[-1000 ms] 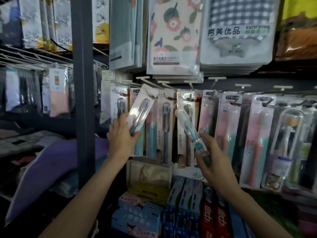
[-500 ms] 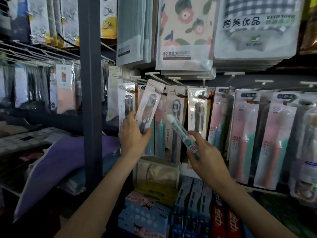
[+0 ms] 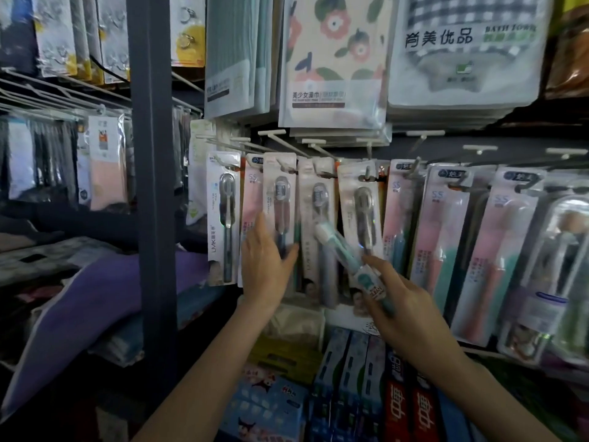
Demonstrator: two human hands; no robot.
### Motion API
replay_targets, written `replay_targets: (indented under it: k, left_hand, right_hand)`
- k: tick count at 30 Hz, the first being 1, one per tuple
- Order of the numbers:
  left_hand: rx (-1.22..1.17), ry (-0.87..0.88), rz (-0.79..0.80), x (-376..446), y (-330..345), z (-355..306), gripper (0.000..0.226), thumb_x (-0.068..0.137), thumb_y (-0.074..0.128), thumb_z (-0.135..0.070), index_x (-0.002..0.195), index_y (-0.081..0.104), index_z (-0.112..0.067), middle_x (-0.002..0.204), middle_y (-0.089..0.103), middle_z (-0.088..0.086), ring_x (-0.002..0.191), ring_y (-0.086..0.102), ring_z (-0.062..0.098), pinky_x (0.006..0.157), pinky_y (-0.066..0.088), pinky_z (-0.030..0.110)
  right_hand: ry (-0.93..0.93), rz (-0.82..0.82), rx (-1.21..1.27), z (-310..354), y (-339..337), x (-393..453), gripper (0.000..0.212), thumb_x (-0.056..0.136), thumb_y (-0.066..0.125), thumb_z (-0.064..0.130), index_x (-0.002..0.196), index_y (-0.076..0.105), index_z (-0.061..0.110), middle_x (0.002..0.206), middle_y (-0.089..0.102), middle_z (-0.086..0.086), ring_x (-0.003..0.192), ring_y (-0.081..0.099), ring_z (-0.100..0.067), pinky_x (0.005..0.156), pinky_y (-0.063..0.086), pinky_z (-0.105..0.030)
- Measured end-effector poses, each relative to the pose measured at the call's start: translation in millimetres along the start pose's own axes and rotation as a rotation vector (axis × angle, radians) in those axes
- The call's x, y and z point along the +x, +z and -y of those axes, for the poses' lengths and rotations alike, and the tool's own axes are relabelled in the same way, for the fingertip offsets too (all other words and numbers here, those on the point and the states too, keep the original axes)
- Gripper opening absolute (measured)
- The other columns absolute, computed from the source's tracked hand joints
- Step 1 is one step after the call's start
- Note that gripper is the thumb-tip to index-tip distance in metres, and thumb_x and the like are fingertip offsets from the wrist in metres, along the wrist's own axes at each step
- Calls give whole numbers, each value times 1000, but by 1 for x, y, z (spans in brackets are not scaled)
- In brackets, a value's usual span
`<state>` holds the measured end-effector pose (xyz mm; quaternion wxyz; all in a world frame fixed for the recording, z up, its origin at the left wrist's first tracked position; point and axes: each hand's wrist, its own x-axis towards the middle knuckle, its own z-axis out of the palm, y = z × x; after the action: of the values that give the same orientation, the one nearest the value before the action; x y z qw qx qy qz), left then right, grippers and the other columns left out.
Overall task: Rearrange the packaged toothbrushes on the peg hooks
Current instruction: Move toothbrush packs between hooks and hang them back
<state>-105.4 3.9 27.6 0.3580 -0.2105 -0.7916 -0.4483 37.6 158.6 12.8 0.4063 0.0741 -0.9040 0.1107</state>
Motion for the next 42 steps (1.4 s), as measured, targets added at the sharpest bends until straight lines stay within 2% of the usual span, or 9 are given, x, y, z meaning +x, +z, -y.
replay_targets:
  k: [6,13,17,22,24,30,34,37,42]
  left_hand:
    - [49,-32,0,7,-5,4,84,81,68,-25,145,15,-12,144,33,13,131,32,29,103,33,40]
    - [37,-80,25,9,10,-4,94,75,72,-36,145,13,-10,144,34,13,131,33,31,106,32,48]
    - [-25,-77,43,13,13,-9,90,76,73,-29,142,16,-7,129,48,15,114,51,29,94,45,44]
    - [-77,-85,34,11,10,-4,76,80,68,-19,139,21,-11,124,50,8,103,56,25,74,47,30]
    - [-50,-93,23,12,4,-1,71,82,66,-15,138,22,-12,127,47,8,106,55,27,76,46,33]
    - [193,40,30,21,-29,16,77,85,63,-20,145,16,-10,131,43,17,115,47,34,89,42,43]
    - [252,82,63,29,-44,24,80,85,63,-21,147,13,-10,129,38,19,116,42,35,94,39,44]
    - [253,112,63,31,-49,26,81,83,65,-22,146,15,-11,123,39,18,111,45,34,92,41,42]
    - [233,132,74,32,-48,31,83,83,65,-23,147,13,-10,129,37,20,115,43,34,95,41,43]
  right_hand:
    - [41,-38,38,-3,-4,1,55,85,62,14,135,40,19,100,64,-8,61,51,-9,51,40,-17]
    - [32,-82,99,-4,-8,1,51,84,63,13,130,43,18,93,62,1,53,50,0,46,34,-6]
    - [19,-42,103,-5,-13,-4,53,84,64,12,132,42,19,96,54,8,57,50,6,50,41,-2]
    - [32,-32,121,-1,-15,-5,49,85,60,16,131,42,19,94,59,4,59,58,-2,48,49,-15]
    - [28,-32,114,-1,-15,-4,50,86,61,16,132,42,19,94,59,3,60,60,-5,49,51,-20]
    - [-67,30,53,9,-6,1,52,83,66,15,130,45,17,88,65,-5,52,53,-9,45,44,-17]
    - [-38,93,48,24,8,12,50,87,61,19,133,43,20,96,65,-6,64,62,-19,59,53,-36]
    - [17,133,2,32,20,23,50,90,55,18,137,37,20,102,64,-9,79,61,-24,64,47,-32]
    - [97,92,-25,35,23,26,48,91,52,18,136,35,18,100,64,-10,71,53,-20,57,36,-26]
